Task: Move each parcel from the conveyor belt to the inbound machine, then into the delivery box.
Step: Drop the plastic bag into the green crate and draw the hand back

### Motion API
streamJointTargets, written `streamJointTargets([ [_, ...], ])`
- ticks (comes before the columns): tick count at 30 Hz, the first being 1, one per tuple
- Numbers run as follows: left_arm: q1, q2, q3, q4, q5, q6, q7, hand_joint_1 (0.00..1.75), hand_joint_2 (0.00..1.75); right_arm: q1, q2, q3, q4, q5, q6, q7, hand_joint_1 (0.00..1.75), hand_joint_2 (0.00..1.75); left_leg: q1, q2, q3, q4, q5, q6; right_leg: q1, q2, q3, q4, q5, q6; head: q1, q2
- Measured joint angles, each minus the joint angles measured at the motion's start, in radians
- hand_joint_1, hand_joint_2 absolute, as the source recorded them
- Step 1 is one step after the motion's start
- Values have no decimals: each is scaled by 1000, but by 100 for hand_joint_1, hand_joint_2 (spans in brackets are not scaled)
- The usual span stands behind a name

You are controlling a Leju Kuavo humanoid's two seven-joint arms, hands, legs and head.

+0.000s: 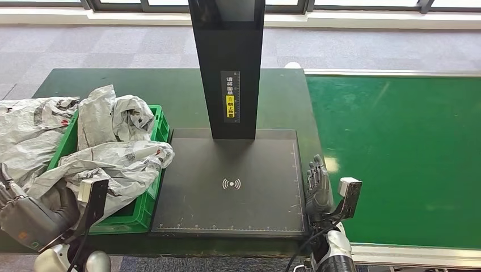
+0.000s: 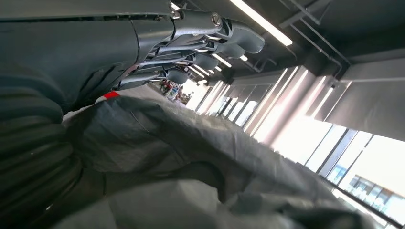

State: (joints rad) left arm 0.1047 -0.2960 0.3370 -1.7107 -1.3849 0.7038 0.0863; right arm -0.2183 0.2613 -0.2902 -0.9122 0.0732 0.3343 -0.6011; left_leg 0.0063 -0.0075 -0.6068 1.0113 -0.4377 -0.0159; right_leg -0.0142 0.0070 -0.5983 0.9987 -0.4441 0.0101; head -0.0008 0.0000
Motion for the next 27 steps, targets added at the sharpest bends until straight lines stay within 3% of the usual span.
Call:
streamJointTargets([
  [11, 1, 0, -1, -39, 62, 0, -64, 0, 175, 8, -1, 2, 0, 48, 13, 5, 0, 0, 0, 0, 0, 0, 0, 0, 0, 0, 0, 0, 0, 0, 0, 0],
  [15, -7, 0, 1, -161, 152, 0, -200, 0, 175, 4, -1, 2, 2, 69, 14, -3, 0, 0, 0, 1, 0, 0, 0, 0, 0, 0, -1, 0, 0, 0, 0, 0],
  [19, -72, 6, 3, -322, 238, 0, -320, 0, 175, -17, 2, 2, 24, 85, 7, -10, 0, 0, 0, 1, 1, 0, 0, 0, 0, 0, 0, 0, 0, 0, 0, 0],
  [27, -167, 11, 3, -458, 246, 0, -351, 0, 175, -43, 7, 2, 54, 89, 3, -11, 0, 0, 0, 1, 1, 0, 1, 0, 0, 1, 0, 0, 0, 0, 0, 0],
])
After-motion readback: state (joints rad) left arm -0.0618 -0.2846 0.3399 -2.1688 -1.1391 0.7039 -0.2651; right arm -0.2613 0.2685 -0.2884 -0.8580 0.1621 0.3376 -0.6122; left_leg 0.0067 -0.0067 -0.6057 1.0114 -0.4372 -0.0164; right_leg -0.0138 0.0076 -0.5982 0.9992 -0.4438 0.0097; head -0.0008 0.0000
